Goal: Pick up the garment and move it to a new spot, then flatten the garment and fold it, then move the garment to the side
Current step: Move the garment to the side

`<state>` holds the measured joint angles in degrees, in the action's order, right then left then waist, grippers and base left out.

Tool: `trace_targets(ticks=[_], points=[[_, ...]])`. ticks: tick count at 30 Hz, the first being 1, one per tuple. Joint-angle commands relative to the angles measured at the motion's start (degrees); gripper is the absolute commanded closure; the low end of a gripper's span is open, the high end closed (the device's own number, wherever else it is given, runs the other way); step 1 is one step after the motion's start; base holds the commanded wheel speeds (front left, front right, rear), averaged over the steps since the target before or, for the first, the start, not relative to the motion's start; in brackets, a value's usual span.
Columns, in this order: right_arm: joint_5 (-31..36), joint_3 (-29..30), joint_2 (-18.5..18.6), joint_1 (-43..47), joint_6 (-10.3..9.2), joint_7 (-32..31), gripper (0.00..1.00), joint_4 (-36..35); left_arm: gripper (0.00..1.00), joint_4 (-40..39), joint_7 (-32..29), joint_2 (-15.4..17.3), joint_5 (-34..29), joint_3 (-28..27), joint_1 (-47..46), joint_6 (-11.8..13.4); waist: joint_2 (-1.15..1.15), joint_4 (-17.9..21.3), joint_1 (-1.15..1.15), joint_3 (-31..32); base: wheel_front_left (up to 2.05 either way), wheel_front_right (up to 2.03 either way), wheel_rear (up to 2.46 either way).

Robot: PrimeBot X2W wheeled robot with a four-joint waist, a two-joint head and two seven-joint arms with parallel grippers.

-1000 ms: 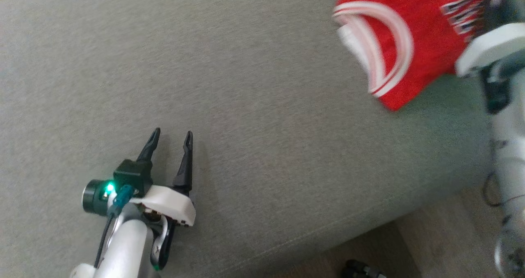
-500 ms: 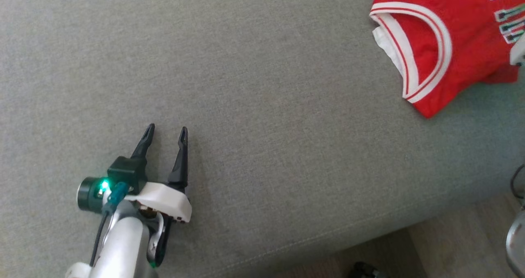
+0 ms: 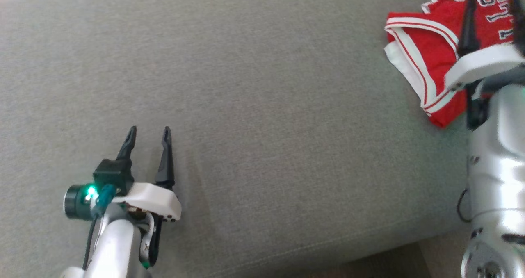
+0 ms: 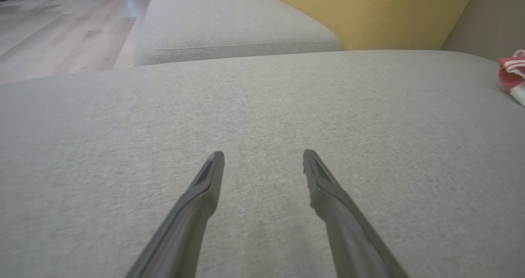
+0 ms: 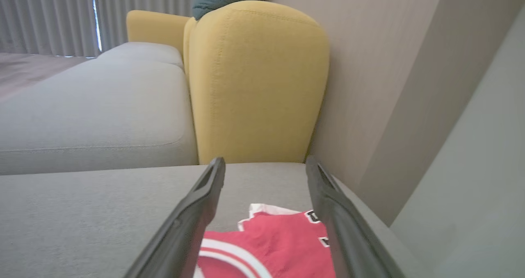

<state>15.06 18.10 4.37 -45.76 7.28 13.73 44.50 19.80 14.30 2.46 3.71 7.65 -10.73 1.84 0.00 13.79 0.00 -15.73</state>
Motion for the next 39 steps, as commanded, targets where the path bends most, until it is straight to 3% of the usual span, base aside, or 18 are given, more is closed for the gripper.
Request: trace_targets(ticks=[1,19,39], points=[[-0.49,-1.69,-0.41,-0.21,0.21,0.72,0.00,-2.14,0.00,-2.03,0.70,0.44,0.41,-2.23,-0.48,0.51,0.00,-1.03,0.00,0.81,0.00,0.00,0.00],[-17.87,-18.50,-1.48,16.74,0.21,1.26,0.00,-7.47,0.00,-1.72,0.70,0.43,3.50,-4.61,2.03,3.94,0.00,-11.39,0.00,6.26,0.00,0.00,0.00],[-23.65,-22.18,-1.49,25.52,0.21,1.27,0.00,-10.20,0.00,-1.17,0.70,0.42,4.35,-6.42,5.40,3.93,0.00,-11.81,0.00,11.99,0.00,0.00,0.00]])
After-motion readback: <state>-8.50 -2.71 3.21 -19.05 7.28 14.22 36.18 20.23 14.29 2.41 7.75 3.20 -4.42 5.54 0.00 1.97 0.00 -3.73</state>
